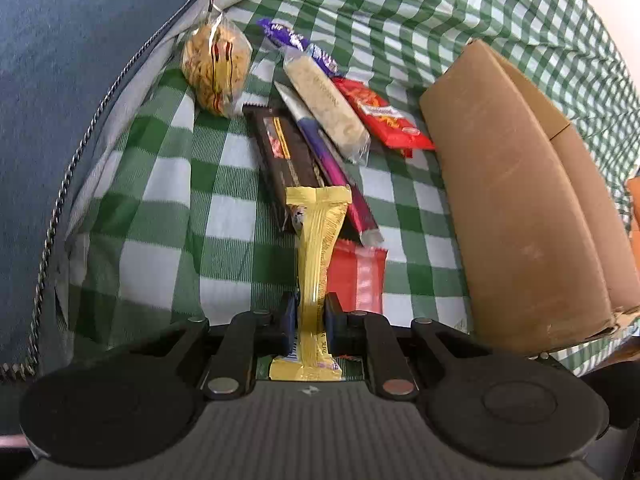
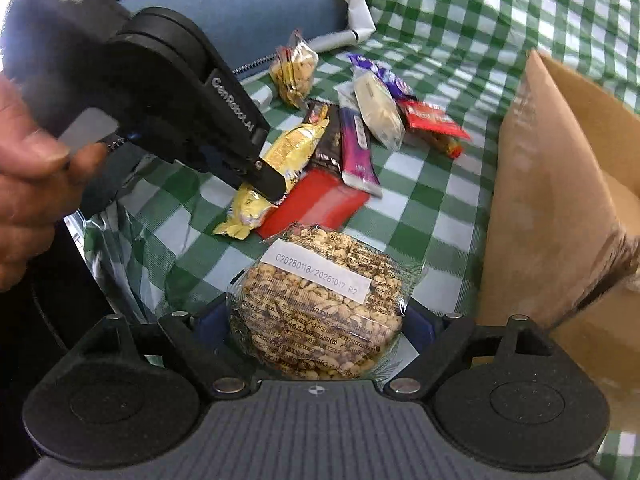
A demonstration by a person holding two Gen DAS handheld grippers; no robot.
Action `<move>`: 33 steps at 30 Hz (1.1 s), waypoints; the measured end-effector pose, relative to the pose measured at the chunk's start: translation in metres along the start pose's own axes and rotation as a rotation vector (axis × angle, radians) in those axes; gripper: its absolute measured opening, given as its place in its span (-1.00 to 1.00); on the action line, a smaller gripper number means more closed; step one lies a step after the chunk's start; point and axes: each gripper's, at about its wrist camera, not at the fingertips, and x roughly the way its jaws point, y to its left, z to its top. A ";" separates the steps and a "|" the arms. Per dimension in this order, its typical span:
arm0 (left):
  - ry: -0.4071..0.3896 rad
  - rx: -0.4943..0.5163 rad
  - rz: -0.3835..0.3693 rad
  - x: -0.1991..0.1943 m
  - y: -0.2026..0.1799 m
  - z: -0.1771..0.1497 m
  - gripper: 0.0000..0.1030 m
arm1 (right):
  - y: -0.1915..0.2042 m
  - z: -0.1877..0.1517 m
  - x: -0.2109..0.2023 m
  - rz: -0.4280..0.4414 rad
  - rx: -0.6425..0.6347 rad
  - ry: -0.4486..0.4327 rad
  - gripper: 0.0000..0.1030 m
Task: Organize snacks
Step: 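Carry the yellow wafer bar and peanut cake bag over the box and release both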
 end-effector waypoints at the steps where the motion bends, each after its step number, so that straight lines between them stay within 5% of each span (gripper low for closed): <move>1: -0.003 0.002 0.012 0.001 -0.003 -0.002 -0.68 | -0.002 -0.002 0.001 0.005 0.009 0.005 0.71; 19: -0.047 0.005 0.066 -0.007 -0.013 -0.014 -0.67 | -0.007 -0.008 0.008 0.005 0.024 0.012 0.73; 33: -0.400 -0.006 -0.026 -0.088 -0.020 -0.026 -0.68 | -0.009 0.016 -0.061 0.026 0.016 -0.160 0.70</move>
